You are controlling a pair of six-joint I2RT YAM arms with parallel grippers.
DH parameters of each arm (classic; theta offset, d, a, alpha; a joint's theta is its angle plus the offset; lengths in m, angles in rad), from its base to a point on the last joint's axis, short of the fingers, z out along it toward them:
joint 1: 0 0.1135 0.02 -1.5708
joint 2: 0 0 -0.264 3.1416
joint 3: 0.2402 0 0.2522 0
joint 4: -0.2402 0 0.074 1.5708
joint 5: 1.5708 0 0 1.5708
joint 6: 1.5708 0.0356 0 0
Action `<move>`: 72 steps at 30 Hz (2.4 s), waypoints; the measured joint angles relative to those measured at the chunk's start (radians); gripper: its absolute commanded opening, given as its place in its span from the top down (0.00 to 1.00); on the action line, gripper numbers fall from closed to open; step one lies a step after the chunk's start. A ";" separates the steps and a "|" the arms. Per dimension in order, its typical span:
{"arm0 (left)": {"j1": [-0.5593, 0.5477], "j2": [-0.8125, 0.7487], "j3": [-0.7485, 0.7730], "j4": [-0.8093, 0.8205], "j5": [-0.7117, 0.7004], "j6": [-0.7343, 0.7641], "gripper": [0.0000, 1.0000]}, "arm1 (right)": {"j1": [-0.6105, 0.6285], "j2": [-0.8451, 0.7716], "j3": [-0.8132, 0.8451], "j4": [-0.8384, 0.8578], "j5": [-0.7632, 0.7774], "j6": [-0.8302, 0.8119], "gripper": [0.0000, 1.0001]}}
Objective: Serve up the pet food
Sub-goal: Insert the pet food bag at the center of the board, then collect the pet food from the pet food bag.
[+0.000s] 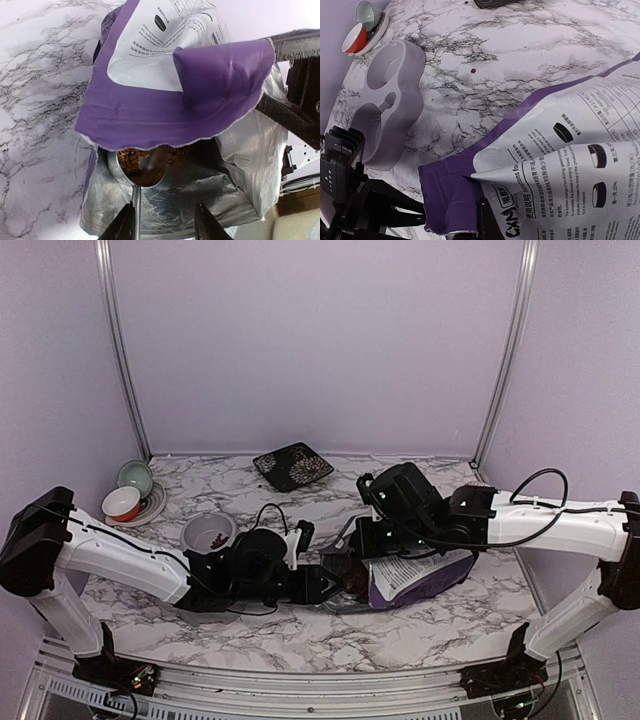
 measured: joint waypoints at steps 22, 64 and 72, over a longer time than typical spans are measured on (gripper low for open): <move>0.039 -0.018 -0.004 -0.119 0.087 -0.275 0.51 | 0.000 -0.011 -0.013 0.015 -0.004 -0.001 1.00; 0.037 0.051 -0.084 0.146 0.069 -0.700 0.62 | 0.000 -0.019 -0.015 0.023 -0.004 -0.021 1.00; 0.028 0.063 -0.085 0.183 0.026 -0.762 0.61 | 0.000 -0.019 -0.015 0.026 -0.003 -0.031 1.00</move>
